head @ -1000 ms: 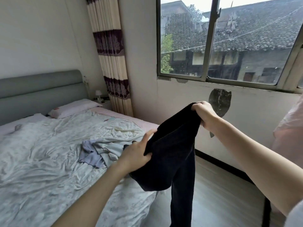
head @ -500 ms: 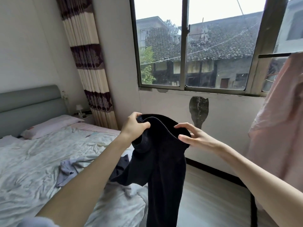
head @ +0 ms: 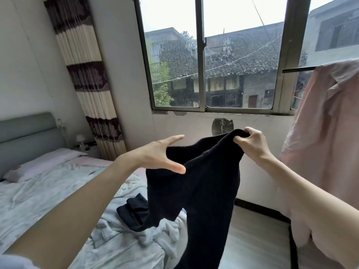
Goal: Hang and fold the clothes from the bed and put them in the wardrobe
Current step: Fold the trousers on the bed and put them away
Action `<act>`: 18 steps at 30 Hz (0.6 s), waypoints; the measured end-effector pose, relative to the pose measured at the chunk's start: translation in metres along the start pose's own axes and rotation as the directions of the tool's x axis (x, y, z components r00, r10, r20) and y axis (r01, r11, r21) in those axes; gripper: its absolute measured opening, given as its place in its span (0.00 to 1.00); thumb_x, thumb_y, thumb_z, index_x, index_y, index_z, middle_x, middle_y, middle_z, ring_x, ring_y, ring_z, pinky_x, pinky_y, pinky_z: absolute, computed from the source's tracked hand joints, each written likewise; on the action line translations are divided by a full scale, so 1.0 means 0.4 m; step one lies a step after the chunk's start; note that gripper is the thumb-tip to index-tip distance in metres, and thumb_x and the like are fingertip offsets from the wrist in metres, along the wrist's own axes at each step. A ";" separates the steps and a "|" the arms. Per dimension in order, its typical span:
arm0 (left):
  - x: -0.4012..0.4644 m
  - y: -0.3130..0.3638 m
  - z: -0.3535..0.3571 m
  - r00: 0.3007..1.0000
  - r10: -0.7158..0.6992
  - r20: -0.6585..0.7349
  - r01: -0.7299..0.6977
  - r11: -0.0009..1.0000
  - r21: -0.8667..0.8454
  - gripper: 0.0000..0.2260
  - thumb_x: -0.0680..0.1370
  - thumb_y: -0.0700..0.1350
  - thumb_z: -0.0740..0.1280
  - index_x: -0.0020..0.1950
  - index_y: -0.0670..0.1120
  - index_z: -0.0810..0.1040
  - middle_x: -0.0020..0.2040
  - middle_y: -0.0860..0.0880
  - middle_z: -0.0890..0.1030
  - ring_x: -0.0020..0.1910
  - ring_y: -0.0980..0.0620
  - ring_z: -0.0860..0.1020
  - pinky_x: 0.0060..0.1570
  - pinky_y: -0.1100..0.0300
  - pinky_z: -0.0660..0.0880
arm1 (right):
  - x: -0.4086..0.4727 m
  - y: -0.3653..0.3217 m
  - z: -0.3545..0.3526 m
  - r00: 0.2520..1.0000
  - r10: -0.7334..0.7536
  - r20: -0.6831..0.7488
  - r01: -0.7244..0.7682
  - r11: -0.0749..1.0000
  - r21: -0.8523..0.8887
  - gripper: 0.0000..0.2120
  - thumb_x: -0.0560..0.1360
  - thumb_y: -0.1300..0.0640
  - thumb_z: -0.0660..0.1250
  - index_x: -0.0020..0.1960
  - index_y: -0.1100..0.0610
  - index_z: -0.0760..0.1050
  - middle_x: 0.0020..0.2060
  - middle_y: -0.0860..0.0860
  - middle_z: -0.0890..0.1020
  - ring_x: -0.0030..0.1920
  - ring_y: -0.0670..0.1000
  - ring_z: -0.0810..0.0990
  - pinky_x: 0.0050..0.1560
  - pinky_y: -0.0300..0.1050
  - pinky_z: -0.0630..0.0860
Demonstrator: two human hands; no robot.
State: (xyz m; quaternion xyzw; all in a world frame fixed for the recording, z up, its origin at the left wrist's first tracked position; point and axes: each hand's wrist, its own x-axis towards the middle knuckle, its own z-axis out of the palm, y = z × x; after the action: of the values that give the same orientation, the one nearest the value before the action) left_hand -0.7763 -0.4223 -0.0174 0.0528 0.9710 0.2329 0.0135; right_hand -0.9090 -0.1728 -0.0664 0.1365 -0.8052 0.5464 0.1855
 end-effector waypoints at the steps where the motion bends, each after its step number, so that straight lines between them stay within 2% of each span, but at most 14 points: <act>1: 0.000 0.003 0.007 1.000 -0.015 0.023 0.014 0.999 0.049 0.45 0.65 0.59 0.76 0.74 0.66 0.51 0.76 0.57 0.59 0.74 0.54 0.58 0.71 0.57 0.58 | 0.004 -0.006 -0.003 1.000 -0.008 -0.002 0.008 1.000 -0.005 0.10 0.70 0.63 0.66 0.33 0.58 0.67 0.28 0.51 0.71 0.31 0.49 0.69 0.29 0.41 0.64; 3: 0.003 0.015 0.017 0.998 -0.044 0.047 0.038 0.991 0.126 0.45 0.65 0.60 0.75 0.74 0.65 0.53 0.74 0.56 0.62 0.73 0.53 0.60 0.71 0.56 0.61 | 0.011 -0.009 -0.018 0.999 -0.021 -0.029 0.021 1.000 0.005 0.07 0.70 0.64 0.66 0.39 0.57 0.68 0.32 0.49 0.72 0.33 0.47 0.70 0.31 0.39 0.66; 4: 0.004 0.022 0.017 0.998 -0.050 0.041 0.043 0.985 0.166 0.42 0.65 0.60 0.75 0.74 0.64 0.55 0.72 0.55 0.66 0.71 0.52 0.64 0.68 0.57 0.64 | 0.015 -0.008 -0.027 0.999 -0.023 -0.046 0.024 1.000 0.014 0.07 0.70 0.64 0.66 0.43 0.57 0.69 0.34 0.48 0.73 0.35 0.48 0.72 0.33 0.39 0.68; 6: 0.014 0.047 0.013 0.999 -0.019 -0.037 0.029 0.960 0.279 0.29 0.69 0.56 0.71 0.69 0.59 0.66 0.59 0.53 0.77 0.57 0.52 0.75 0.55 0.60 0.72 | 0.025 -0.005 -0.053 0.997 -0.029 -0.078 0.031 0.999 0.024 0.11 0.71 0.65 0.65 0.49 0.56 0.68 0.36 0.47 0.73 0.40 0.50 0.74 0.39 0.42 0.72; 7: 0.019 0.062 0.012 0.995 0.012 -0.103 0.026 0.935 0.352 0.22 0.72 0.53 0.68 0.65 0.56 0.70 0.50 0.52 0.79 0.50 0.51 0.77 0.48 0.59 0.73 | 0.029 -0.005 -0.064 0.995 -0.029 -0.093 0.032 0.999 0.033 0.12 0.71 0.65 0.65 0.51 0.55 0.67 0.37 0.47 0.73 0.41 0.51 0.74 0.41 0.44 0.74; 9: 0.045 0.102 0.005 0.967 0.075 -0.242 0.039 0.900 0.435 0.12 0.75 0.50 0.63 0.58 0.52 0.74 0.43 0.50 0.76 0.46 0.47 0.76 0.44 0.57 0.69 | 0.039 -0.011 -0.100 0.989 -0.025 -0.146 0.037 0.996 0.082 0.15 0.72 0.66 0.64 0.55 0.55 0.66 0.39 0.49 0.74 0.42 0.52 0.75 0.42 0.47 0.75; 10: 0.063 0.120 0.001 0.950 0.085 -0.301 0.051 0.907 0.418 0.09 0.76 0.49 0.61 0.56 0.51 0.75 0.42 0.49 0.75 0.47 0.45 0.75 0.44 0.56 0.68 | 0.045 -0.013 -0.122 0.982 -0.019 -0.188 0.042 0.992 0.116 0.17 0.72 0.66 0.64 0.58 0.56 0.66 0.41 0.51 0.75 0.43 0.52 0.76 0.43 0.46 0.75; 12: 0.103 0.154 -0.010 0.918 0.059 -0.393 0.058 0.958 0.281 0.09 0.77 0.49 0.62 0.55 0.50 0.75 0.42 0.48 0.76 0.46 0.45 0.75 0.44 0.57 0.67 | 0.059 -0.017 -0.175 0.956 -0.032 -0.291 0.081 0.984 0.157 0.18 0.73 0.66 0.64 0.62 0.59 0.68 0.44 0.51 0.76 0.45 0.50 0.76 0.45 0.42 0.74; 14: 0.138 0.173 -0.018 0.896 -0.002 -0.444 0.051 0.994 0.098 0.14 0.76 0.48 0.63 0.60 0.47 0.75 0.47 0.47 0.79 0.49 0.47 0.75 0.47 0.57 0.69 | 0.070 -0.021 -0.213 0.936 -0.031 -0.350 0.102 0.977 0.187 0.16 0.73 0.65 0.65 0.60 0.61 0.70 0.43 0.49 0.76 0.46 0.49 0.76 0.44 0.36 0.73; 16: 0.176 0.196 -0.011 0.893 -0.051 -0.448 0.050 0.999 -0.012 0.20 0.76 0.50 0.65 0.66 0.46 0.72 0.58 0.46 0.78 0.57 0.47 0.74 0.53 0.57 0.70 | 0.081 -0.016 -0.261 0.939 -0.002 -0.343 0.071 0.979 0.190 0.12 0.73 0.64 0.65 0.57 0.59 0.73 0.43 0.50 0.78 0.46 0.50 0.77 0.45 0.41 0.75; 18: 0.196 0.205 0.001 0.933 -0.039 -0.358 0.034 0.999 -0.020 0.24 0.74 0.55 0.68 0.66 0.45 0.72 0.61 0.46 0.76 0.59 0.47 0.74 0.54 0.57 0.70 | 0.087 0.005 -0.295 0.966 0.066 -0.250 -0.024 0.986 0.167 0.07 0.73 0.62 0.65 0.51 0.58 0.73 0.41 0.52 0.78 0.45 0.53 0.78 0.47 0.50 0.77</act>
State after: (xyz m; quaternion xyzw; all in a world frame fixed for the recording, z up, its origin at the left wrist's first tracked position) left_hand -0.8463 -0.3408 0.0193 -0.0086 0.9564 0.2448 -0.1592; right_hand -0.9233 -0.0628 -0.0130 0.0617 -0.7305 0.6272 0.2632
